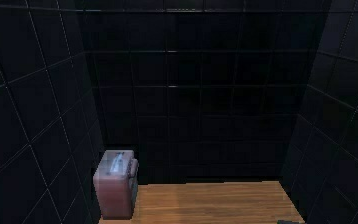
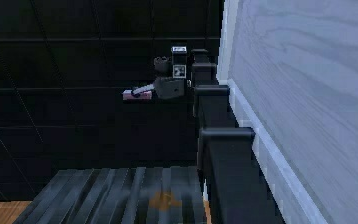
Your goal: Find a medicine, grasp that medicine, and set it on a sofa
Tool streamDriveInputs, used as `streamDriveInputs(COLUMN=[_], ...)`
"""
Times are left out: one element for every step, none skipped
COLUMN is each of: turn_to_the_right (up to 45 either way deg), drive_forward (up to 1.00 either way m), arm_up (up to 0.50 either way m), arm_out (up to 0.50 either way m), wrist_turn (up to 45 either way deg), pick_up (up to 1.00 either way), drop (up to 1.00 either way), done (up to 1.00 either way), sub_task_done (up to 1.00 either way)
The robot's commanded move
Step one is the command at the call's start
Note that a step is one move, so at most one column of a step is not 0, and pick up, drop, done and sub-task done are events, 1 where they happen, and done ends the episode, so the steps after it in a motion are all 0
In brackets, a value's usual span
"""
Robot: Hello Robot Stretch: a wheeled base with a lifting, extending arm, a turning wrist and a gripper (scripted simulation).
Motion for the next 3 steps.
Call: streamDriveInputs(turn_to_the_right=[0.0, 0.0, 0.0], drive_forward=[0.0, 0.0, 0.0], arm_up=[0.0, 0.0, 0.0], arm_out=[0.0, 0.0, 0.0], wrist_turn=[-45.0, -45.0, -18.0], pick_up=[0.0, 0.0, 0.0], drop=[0.0, 0.0, 0.0], done=[0.0, 0.0, 0.0], sub_task_done=[0.0, 0.0, 0.0])
